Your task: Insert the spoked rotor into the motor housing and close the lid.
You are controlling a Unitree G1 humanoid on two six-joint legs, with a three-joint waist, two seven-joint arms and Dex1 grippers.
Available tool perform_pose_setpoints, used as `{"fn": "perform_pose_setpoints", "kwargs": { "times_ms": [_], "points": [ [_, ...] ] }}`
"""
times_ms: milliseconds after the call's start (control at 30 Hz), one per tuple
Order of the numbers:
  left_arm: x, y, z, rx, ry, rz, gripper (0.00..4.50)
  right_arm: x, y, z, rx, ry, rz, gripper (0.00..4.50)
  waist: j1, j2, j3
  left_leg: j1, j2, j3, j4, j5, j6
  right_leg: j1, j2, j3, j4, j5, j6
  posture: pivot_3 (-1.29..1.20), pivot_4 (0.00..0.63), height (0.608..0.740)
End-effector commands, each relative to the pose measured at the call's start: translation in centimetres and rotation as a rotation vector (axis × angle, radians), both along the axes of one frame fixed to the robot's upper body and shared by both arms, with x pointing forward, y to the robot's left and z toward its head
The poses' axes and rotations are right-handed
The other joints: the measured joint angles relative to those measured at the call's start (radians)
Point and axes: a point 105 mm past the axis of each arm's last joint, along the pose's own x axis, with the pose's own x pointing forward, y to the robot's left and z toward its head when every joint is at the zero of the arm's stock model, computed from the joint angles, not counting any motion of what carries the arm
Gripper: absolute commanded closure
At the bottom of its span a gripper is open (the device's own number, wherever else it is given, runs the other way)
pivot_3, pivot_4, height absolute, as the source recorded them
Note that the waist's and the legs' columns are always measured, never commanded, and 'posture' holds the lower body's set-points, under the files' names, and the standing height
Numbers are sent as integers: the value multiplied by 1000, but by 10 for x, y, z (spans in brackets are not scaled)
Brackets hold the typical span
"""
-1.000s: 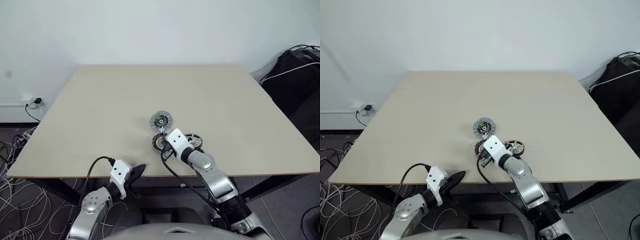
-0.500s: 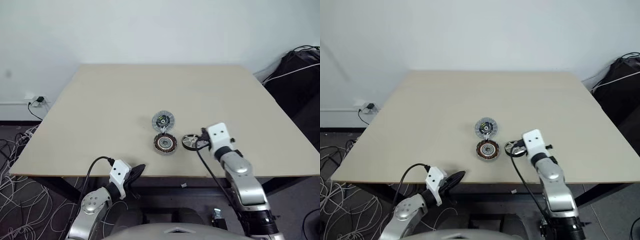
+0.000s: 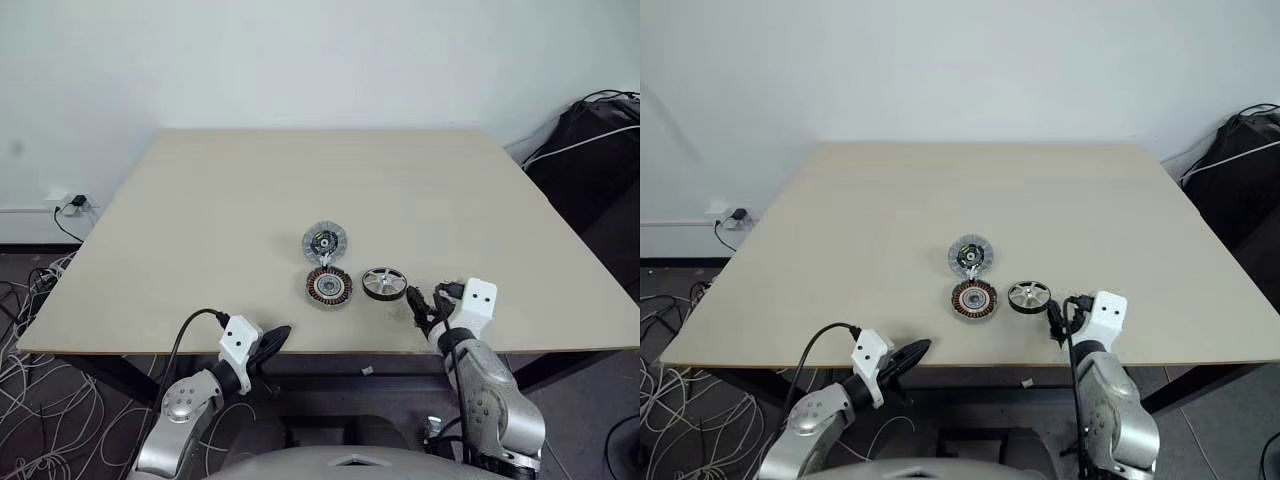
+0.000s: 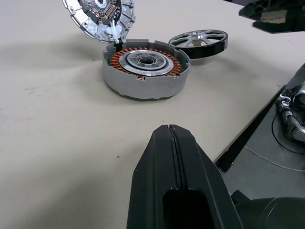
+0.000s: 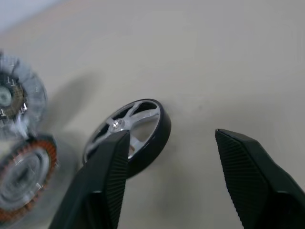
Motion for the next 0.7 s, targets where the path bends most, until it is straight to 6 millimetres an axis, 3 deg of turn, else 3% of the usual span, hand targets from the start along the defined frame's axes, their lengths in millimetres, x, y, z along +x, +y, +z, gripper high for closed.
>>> {"fn": "perform_pose_setpoints", "kwargs": {
  "times_ms": [33,300,500,700],
  "points": [
    [4,0,9,-4,-33,-6,4500,8,9,13,230,-42,-52,1602,1,0,0,0,0,0,0,0,0,0,0,0,0,0,0,0,0,740],
    [2,0,8,-4,-27,5,4500,18,25,17,488,-15,-31,1602,-9,5,0,0,0,0,-4,0,0,-1,0,0,0,-1,-2,0,0,740],
    [3,1,8,-2,-27,12,4500,21,42,13,544,28,26,1602,-9,5,0,0,0,0,-4,0,0,-1,0,0,-1,-2,-2,0,0,740],
    [2,1,8,-2,-29,16,4500,25,43,7,541,45,26,1602,-13,5,0,0,0,0,-4,0,0,-1,0,0,-1,-2,-2,0,0,740]
  ]
}}
